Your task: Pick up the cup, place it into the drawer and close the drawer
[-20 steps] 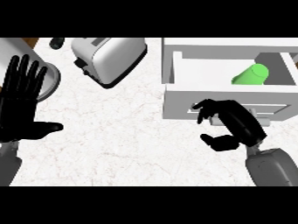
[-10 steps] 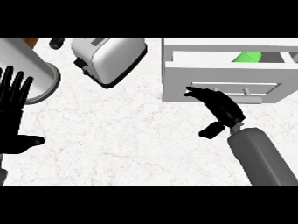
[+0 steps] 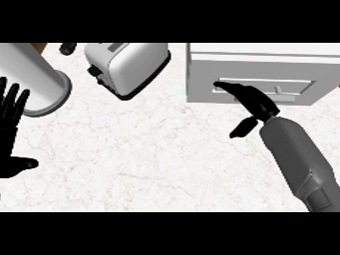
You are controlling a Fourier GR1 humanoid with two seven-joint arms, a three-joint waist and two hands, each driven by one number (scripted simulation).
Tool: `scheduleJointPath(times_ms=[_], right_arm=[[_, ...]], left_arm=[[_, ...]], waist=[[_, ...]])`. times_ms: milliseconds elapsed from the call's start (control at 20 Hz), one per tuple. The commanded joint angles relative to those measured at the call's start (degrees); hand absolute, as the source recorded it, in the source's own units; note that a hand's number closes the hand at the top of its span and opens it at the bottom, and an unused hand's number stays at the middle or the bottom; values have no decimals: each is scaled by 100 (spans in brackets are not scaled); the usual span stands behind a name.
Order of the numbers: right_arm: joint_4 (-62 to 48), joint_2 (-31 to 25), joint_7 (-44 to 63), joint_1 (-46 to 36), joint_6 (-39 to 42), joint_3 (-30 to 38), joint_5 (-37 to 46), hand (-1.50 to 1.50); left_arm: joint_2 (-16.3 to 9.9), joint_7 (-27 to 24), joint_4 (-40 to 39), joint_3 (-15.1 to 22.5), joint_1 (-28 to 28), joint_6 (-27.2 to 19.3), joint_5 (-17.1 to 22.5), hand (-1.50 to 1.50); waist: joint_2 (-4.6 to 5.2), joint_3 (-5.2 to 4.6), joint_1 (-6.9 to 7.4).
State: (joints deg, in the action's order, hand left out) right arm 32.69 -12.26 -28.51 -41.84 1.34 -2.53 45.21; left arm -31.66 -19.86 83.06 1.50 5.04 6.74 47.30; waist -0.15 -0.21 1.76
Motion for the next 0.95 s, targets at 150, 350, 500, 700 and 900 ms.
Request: scheduleJointPath(times_ms=[150, 350, 500, 700, 900], right_arm=[[-1511, -400, -245, -950, 34, 400, 22, -150], [-1809, -665, -254, -1437, 302, 512, -5, -150], [-1987, -727, -299, -1502, 228, 624, -67, -150], [-2135, -769, -509, -1398, 131, 593, -12, -150], [-2251, -950, -608, -1462, 251, 659, -47, -150]], left_arm=[[160, -111, -165, 41, -91, 285, -127, -150], [214, -107, -258, 4, 144, 241, -170, -150], [150, 3, -198, 21, 213, 191, -238, -150], [226, -60, -193, 151, 255, 220, -405, -150], [204, -72, -207, 97, 260, 204, -442, -150]], waist=[[152, 33, 191], [179, 32, 224], [195, 37, 278], [229, 40, 303], [225, 42, 339]])
